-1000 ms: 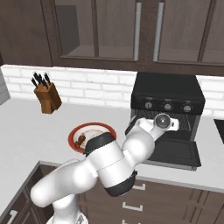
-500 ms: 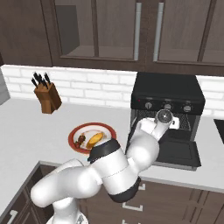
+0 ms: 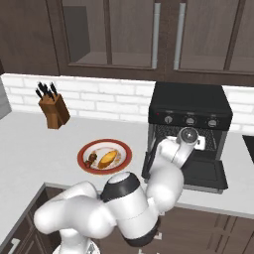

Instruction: Pick up the kebab skewer and baguette bread, and place them inside the toaster oven. Close the toaster oven door and start by setting the timer.

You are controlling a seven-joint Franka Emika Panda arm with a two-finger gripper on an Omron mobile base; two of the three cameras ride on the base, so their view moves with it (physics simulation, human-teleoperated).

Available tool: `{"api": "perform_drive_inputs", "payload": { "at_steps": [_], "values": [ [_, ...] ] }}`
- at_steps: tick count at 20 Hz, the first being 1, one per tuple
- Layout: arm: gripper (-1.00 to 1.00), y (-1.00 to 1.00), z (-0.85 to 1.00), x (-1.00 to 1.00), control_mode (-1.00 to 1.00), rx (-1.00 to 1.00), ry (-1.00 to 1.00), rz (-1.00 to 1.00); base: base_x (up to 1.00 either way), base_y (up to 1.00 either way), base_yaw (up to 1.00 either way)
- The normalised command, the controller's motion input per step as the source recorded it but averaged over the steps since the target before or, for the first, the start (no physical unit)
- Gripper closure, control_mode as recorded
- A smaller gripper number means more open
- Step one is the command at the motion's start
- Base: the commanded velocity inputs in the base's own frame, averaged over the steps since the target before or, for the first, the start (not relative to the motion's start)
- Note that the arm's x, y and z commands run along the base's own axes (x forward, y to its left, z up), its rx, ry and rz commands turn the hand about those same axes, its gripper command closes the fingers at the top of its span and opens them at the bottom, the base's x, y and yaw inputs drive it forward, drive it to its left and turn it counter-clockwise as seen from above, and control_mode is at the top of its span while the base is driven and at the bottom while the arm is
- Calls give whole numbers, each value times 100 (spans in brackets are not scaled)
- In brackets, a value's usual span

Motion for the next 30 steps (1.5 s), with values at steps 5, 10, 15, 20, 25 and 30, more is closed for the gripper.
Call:
{"api": "perform_drive_inputs", "payload": {
  "at_steps": [5, 10, 15, 20, 25, 30],
  "values": [
    [-100, 0, -52, -49, -100, 0, 0, 0, 0, 0, 0],
    [-100, 0, -53, -54, -100, 0, 3, 0, 0, 0, 0],
    [-100, -3, -53, -59, -100, 0, 5, 0, 0, 0, 0],
    [-100, -10, -52, -61, -100, 0, 6, 0, 0, 0, 0],
    [-100, -12, -51, -60, -100, 0, 6, 0, 0, 0, 0],
    [-100, -6, -50, -60, -100, 0, 7, 0, 0, 0, 0]
  ]
}}
